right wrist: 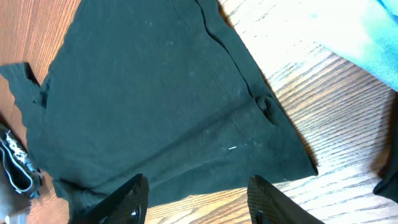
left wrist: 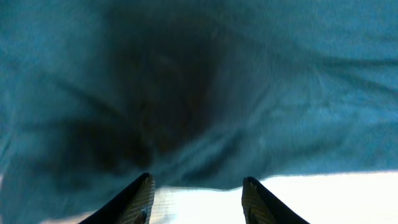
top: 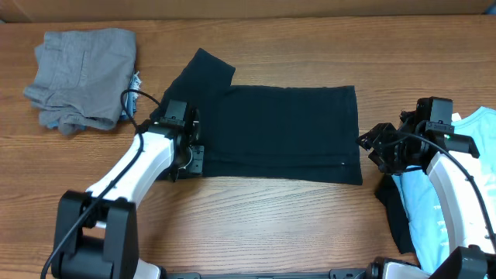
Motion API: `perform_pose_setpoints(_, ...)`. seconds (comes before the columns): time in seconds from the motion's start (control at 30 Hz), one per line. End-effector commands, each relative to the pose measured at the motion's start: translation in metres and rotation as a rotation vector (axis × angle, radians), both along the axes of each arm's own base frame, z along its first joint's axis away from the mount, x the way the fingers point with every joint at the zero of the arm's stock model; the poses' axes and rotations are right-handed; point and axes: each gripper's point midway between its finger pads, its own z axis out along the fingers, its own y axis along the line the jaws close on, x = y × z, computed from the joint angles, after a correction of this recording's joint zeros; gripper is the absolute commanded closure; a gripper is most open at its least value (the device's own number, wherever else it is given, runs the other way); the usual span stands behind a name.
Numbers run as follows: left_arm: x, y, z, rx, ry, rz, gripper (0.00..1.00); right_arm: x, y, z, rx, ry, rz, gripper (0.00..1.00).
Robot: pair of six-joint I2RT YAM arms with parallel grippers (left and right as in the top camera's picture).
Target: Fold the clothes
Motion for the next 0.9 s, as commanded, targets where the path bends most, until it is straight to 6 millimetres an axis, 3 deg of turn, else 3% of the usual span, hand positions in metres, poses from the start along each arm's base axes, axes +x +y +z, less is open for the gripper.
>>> perform_pose_setpoints(0.0, 0.01, -0.007, 0.003, -0.014, -0.027, -0.057, 0.54, 0.007, 0.0, 0.008, -0.005, -0.029, 0.014, 0.46)
perform_pose_setpoints(0.23, 0.011, -0.009, 0.007, -0.031, -0.027, -0.038, 0.6, 0.013, -0.001, 0.01, -0.018, -0.063, 0.033, 0.45)
perform_pose_setpoints(0.3, 0.013, -0.013, 0.017, -0.05, -0.018, -0.039, 0.56, 0.021, 0.007, 0.018, 0.004, -0.136, 0.111, 0.37)
perform_pose_setpoints(0.4, 0.023, -0.021, 0.044, -0.085, -0.026, -0.045, 0.43, 0.028, 0.013, 0.033, 0.018, -0.194, 0.175, 0.36)
perform_pose_setpoints(0.5, 0.044, -0.026, 0.084, -0.09, -0.088, -0.078, 0.3, 0.04, 0.009, 0.051, -0.002, -0.23, 0.175, 0.36)
perform_pose_setpoints(0.67, 0.084, -0.028, 0.142, -0.079, -0.257, -0.09, 0.26, 0.065, 0.001, 0.076, -0.034, -0.281, 0.167, 0.35)
perform_pose_setpoints(0.73, 0.079, -0.027, 0.146, -0.08, -0.236, -0.073, 0.27, 0.06, 0.002, 0.068, -0.018, -0.226, 0.164, 0.3)
perform_pose_setpoints(0.87, 0.039, -0.015, 0.124, -0.046, -0.054, 0.026, 0.32, 0.019, -0.008, 0.031, -0.062, 0.028, 0.133, 0.2)
